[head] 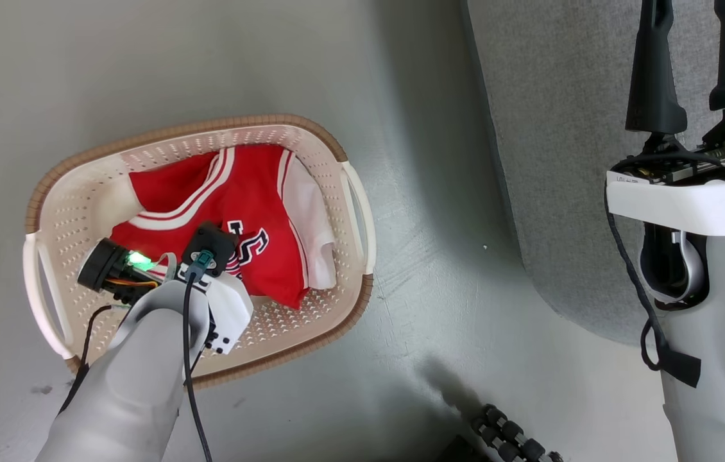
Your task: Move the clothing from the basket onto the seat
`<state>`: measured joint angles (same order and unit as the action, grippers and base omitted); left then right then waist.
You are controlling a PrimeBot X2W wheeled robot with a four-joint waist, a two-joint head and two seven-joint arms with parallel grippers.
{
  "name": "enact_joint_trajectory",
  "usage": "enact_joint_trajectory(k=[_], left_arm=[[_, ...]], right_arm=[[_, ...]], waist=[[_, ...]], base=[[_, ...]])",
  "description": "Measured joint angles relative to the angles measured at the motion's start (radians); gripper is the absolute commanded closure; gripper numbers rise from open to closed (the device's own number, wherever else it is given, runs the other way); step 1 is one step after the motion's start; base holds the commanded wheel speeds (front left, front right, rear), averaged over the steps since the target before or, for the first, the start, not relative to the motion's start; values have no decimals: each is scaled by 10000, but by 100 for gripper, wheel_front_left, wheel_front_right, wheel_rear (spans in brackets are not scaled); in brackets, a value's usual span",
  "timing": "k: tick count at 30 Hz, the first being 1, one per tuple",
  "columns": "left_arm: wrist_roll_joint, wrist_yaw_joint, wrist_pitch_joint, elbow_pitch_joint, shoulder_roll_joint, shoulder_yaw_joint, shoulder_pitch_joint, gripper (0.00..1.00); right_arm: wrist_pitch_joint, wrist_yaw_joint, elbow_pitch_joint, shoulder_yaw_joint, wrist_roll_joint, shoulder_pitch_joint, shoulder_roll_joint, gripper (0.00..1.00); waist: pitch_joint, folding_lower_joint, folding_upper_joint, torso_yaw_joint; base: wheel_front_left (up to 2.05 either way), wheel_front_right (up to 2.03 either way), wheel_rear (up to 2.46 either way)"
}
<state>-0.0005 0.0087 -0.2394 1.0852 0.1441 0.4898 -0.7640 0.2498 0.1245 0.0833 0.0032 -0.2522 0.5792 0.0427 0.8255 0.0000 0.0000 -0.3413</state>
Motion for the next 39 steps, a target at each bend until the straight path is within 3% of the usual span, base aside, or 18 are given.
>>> enact_joint_trajectory(k=[9,39], left_arm=[[-63,15,-77,-677,-29,-33,72,100],[-324,178,-84,-5005,65,-50,1492,100]], right_arm=[[12,0,219,-4,159,-19,6,0],[23,0,1047,148,934,-322,61,0]], waist=[[-428,0,0,234],[-1950,0,0,1294]], base=[[0,0,0],[0,0,0]])
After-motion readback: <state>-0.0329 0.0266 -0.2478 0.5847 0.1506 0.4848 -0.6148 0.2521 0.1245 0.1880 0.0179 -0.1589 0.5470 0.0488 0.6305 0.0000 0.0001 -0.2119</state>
